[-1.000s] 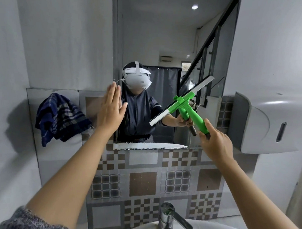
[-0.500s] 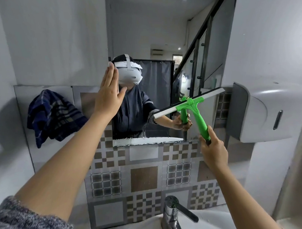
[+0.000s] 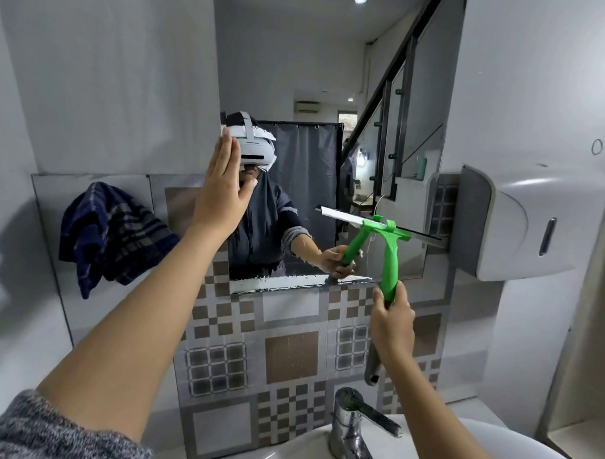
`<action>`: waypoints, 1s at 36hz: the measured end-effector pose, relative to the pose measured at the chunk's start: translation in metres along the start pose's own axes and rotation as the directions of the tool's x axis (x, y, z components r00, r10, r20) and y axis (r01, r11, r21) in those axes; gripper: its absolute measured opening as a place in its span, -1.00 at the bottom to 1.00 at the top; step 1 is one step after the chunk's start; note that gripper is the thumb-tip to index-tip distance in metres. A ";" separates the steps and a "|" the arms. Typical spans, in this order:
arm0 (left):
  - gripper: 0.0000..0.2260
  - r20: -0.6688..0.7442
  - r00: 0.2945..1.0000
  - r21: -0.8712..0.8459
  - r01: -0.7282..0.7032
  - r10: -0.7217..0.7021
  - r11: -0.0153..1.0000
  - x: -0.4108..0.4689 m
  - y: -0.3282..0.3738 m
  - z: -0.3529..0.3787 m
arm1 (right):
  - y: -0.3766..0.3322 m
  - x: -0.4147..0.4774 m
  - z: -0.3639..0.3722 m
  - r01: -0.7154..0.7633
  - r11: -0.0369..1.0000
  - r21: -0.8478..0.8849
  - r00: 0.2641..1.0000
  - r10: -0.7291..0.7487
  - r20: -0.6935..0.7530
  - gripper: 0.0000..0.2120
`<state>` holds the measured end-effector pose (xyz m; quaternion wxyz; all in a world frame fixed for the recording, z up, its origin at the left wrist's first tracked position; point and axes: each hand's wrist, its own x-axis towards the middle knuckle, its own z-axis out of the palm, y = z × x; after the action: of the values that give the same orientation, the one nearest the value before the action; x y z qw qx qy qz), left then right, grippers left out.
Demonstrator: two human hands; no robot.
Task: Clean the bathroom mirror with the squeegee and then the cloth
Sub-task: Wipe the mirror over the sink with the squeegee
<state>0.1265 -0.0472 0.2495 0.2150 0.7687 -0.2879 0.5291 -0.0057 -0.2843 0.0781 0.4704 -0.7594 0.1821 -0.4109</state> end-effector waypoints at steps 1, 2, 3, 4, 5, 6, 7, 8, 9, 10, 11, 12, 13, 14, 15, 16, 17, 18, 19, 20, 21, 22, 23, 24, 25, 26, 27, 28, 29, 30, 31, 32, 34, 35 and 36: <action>-0.41 0.004 1.000 0.002 0.001 -0.001 1.000 0.000 0.000 0.000 | -0.002 -0.002 0.002 -0.009 1.000 0.024 1.000 0.009 0.004 -0.87; -0.40 0.008 1.000 0.004 0.004 -0.004 1.000 0.000 -0.001 -0.001 | -0.004 -0.005 0.005 -0.022 0.999 0.046 1.000 0.021 0.005 -0.88; -0.39 0.012 1.000 0.007 0.006 -0.006 1.000 0.000 -0.001 -0.002 | -0.006 -0.006 0.007 -0.035 0.997 0.064 0.999 0.035 0.002 -0.88; -0.39 0.017 1.000 0.011 0.007 -0.007 1.000 -0.001 -0.002 -0.003 | -0.008 -0.008 0.009 -0.046 0.995 0.084 0.999 0.046 -0.002 -0.88; -0.38 0.020 1.000 0.016 0.006 -0.006 1.000 -0.001 -0.002 -0.003 | -0.010 -0.010 0.011 -0.056 0.994 0.096 0.998 0.057 -0.007 -0.87; -0.38 0.023 1.000 0.018 0.005 -0.006 1.000 -0.001 -0.002 -0.004 | -0.013 -0.012 0.013 -0.064 0.992 0.111 0.998 0.066 -0.012 -0.87; -0.37 0.024 1.000 0.021 0.006 -0.006 1.000 -0.002 -0.002 -0.005 | -0.016 -0.013 0.015 -0.074 0.990 0.122 0.997 0.077 -0.019 -0.86; -0.37 0.026 1.000 0.025 0.006 -0.007 1.000 -0.002 -0.002 -0.005 | -0.019 -0.015 0.017 -0.085 0.988 0.132 0.996 0.089 -0.026 -0.85; -0.37 0.031 0.999 0.029 0.008 -0.008 1.000 -0.003 -0.002 -0.006 | -0.022 -0.018 0.019 -0.096 0.985 0.140 0.994 0.101 -0.031 -0.85; -0.37 0.037 0.999 0.033 0.008 -0.009 0.999 -0.004 -0.002 -0.006 | -0.024 -0.020 0.022 -0.105 0.982 0.154 0.993 0.112 -0.034 -0.84; -0.36 0.042 0.999 0.036 0.006 -0.008 0.999 -0.005 -0.002 -0.006 | -0.026 -0.023 0.026 -0.114 0.978 0.177 0.992 0.122 -0.037 -0.83; -0.36 0.046 0.999 0.038 0.003 -0.005 0.999 -0.006 -0.002 -0.007 | -0.028 -0.026 0.029 -0.122 0.971 0.204 0.990 0.132 -0.040 -0.82; -0.36 0.049 0.999 0.040 0.000 -0.002 0.999 -0.006 -0.002 -0.007 | -0.030 -0.028 0.033 -0.132 0.965 0.226 0.989 0.145 -0.041 -0.81; -0.35 0.052 0.999 0.040 -0.003 0.001 0.999 -0.007 -0.002 -0.008 | -0.032 -0.031 0.036 -0.141 0.960 0.243 0.987 0.155 -0.042 -0.80; -0.35 0.057 0.998 0.039 -0.005 0.003 0.999 -0.007 -0.002 -0.008 | -0.034 -0.033 0.039 -0.151 0.955 0.255 0.985 0.167 -0.042 -0.79; -0.35 0.061 0.998 0.036 -0.006 0.004 0.999 -0.007 -0.002 -0.009 | -0.037 -0.035 0.041 -0.156 0.950 0.271 0.984 0.174 -0.042 -0.80; -0.34 0.064 0.998 0.034 -0.008 0.005 0.999 -0.008 -0.002 -0.009 | -0.039 -0.037 0.043 -0.161 0.944 0.289 0.983 0.180 -0.041 -0.80; -0.34 0.066 0.998 0.033 -0.011 0.009 0.999 -0.008 -0.003 -0.010 | -0.042 -0.039 0.046 -0.166 0.936 0.309 0.982 0.187 -0.038 -0.81; -0.34 0.068 0.998 0.031 -0.015 0.013 0.999 -0.009 -0.003 -0.010 | -0.044 -0.042 0.048 -0.173 0.928 0.329 0.980 0.194 -0.032 -0.81; -0.33 0.071 0.997 0.030 -0.018 0.016 0.999 -0.009 -0.004 -0.010 | -0.046 -0.044 0.051 -0.181 0.920 0.347 0.979 0.202 -0.026 -0.82; -0.33 0.074 0.997 0.030 -0.021 0.018 0.999 -0.010 -0.005 -0.010 | -0.049 -0.046 0.053 -0.185 0.913 0.364 0.978 0.207 -0.023 -0.82; -0.33 0.079 0.997 0.031 -0.024 0.021 0.999 -0.010 -0.006 -0.011 | -0.051 -0.048 0.055 -0.188 0.905 0.381 0.977 0.210 -0.017 -0.82; -0.33 0.086 0.996 0.030 -0.027 0.025 0.999 -0.010 -0.007 -0.011 | -0.053 -0.050 0.057 -0.190 0.897 0.398 0.977 0.211 -0.009 -0.83; -0.32 0.094 0.995 0.028 -0.033 0.030 0.999 -0.009 -0.008 -0.012 | -0.055 -0.052 0.059 -0.190 0.890 0.415 0.978 0.209 -0.002 -0.83; -0.32 0.101 0.994 0.026 -0.040 0.038 0.999 -0.009 -0.009 -0.012 | -0.058 -0.054 0.061 -0.186 0.886 0.426 0.979 0.205 0.001 -0.83; -0.32 0.108 0.993 0.026 -0.050 0.047 0.998 -0.009 -0.010 -0.013 | -0.060 -0.057 0.063 -0.181 0.883 0.433 0.980 0.200 0.000 -0.83; -0.32 0.114 0.992 0.028 -0.059 0.056 0.998 -0.009 -0.012 -0.014 | -0.062 -0.059 0.065 -0.173 0.882 0.439 0.981 0.193 -0.002 -0.82; -0.32 0.119 0.991 0.030 -0.068 0.064 0.997 -0.008 -0.013 -0.014 | -0.064 -0.061 0.068 -0.167 0.880 0.444 0.983 0.186 0.000 -0.82; -0.32 0.123 0.990 0.032 -0.075 0.070 0.997 -0.008 -0.014 -0.015 | -0.066 -0.064 0.070 -0.163 0.879 0.448 0.984 0.179 0.009 -0.82; -0.33 0.127 0.989 0.031 -0.080 0.075 0.996 -0.008 -0.015 -0.015 | -0.067 -0.066 0.073 -0.161 0.878 0.450 0.985 0.170 0.022 -0.82; -0.33 0.130 0.988 0.031 -0.085 0.080 0.996 -0.008 -0.017 -0.016 | -0.069 -0.069 0.074 -0.159 0.877 0.453 0.986 0.161 0.036 -0.82; -0.33 0.132 0.988 0.031 -0.089 0.084 0.996 -0.008 -0.018 -0.016 | -0.070 -0.071 0.076 -0.157 0.875 0.458 0.987 0.152 0.047 -0.83; -0.35 0.132 0.987 0.032 -0.095 0.090 0.995 -0.009 -0.020 -0.017 | -0.072 -0.073 0.078 -0.151 0.873 0.464 0.988 0.141 0.057 -0.85; -0.35 0.129 0.987 0.031 -0.100 0.095 0.994 -0.009 -0.020 -0.018 | -0.073 -0.074 0.079 -0.148 0.874 0.463 0.989 0.137 0.057 -0.85; -0.36 0.127 0.986 0.029 -0.108 0.103 0.994 -0.009 -0.021 -0.018 | -0.073 -0.075 0.080 -0.144 0.876 0.459 0.989 0.134 0.056 -0.86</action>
<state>0.1254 -0.0182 0.2472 0.1543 0.7880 -0.3316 0.4953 0.0051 -0.1537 0.0903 0.6679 -0.6150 0.1279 -0.3991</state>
